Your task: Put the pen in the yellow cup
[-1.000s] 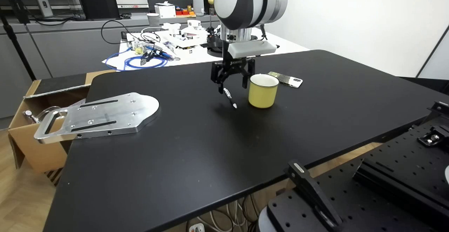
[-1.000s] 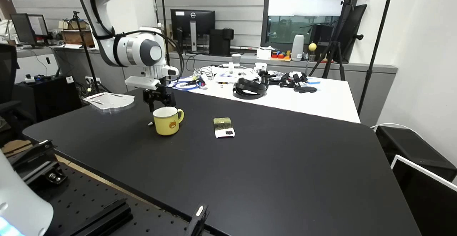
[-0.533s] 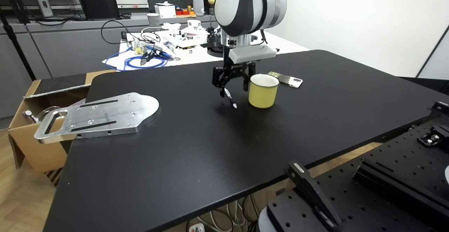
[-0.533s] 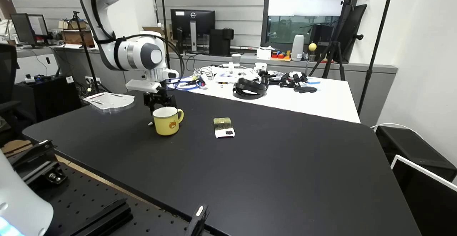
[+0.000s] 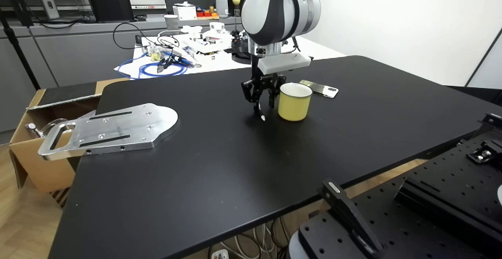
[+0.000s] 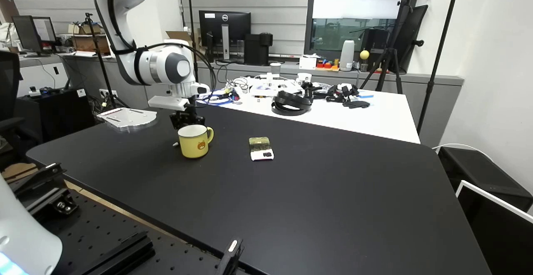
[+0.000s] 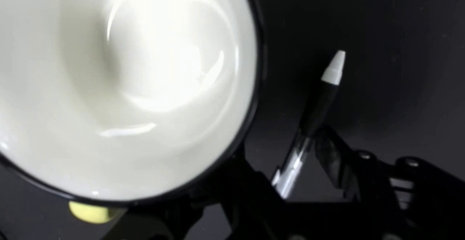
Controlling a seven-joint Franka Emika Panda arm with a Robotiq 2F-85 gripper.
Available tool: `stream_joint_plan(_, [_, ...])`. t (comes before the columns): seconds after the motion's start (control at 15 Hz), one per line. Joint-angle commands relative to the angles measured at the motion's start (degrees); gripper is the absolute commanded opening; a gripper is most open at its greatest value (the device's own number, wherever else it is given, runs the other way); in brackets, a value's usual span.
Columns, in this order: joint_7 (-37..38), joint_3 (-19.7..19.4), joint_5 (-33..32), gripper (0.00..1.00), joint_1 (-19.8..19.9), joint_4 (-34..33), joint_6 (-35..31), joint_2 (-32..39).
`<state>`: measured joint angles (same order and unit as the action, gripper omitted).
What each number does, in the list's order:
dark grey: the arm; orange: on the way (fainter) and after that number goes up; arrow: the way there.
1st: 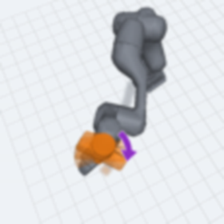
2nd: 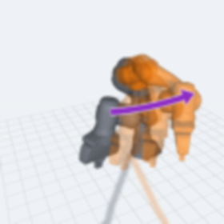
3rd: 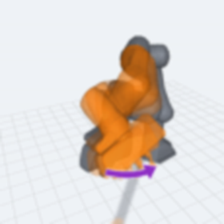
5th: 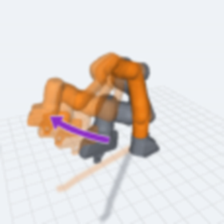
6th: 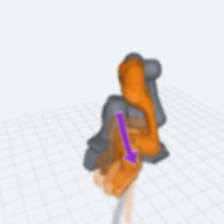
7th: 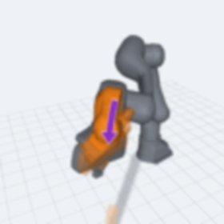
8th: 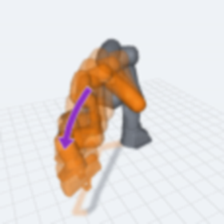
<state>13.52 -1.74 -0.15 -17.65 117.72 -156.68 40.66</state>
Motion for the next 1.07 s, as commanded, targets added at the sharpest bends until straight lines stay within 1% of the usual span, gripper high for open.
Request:
stream_joint_plan(0.0, [2.3, -1.3, -1.3, 0.25, -0.8, -1.3, 0.3, 1.0])
stream_joint_plan(0.2, [2.4, -1.5, -1.3, 0.05, -0.7, -1.5, 0.4, 0.9])
stream_joint_plan(0.27, [2.4, -1.6, -1.3, 0.01, -0.7, -1.5, 0.4, 0.8])
stream_joint_plan(0.4, [2.4, -1.9, -1.2, 0.00, -0.6, -1.5, 0.5, 0.6])
stream_joint_plan(0.47, [2.4, -1.9, -1.1, 0.03, -0.4, -1.5, 0.6, 0.3])
stream_joint_plan(1.0, [3.8, -2.5, -0.3, 0.03, 0.5, -3.2, 2.3, -2.4])
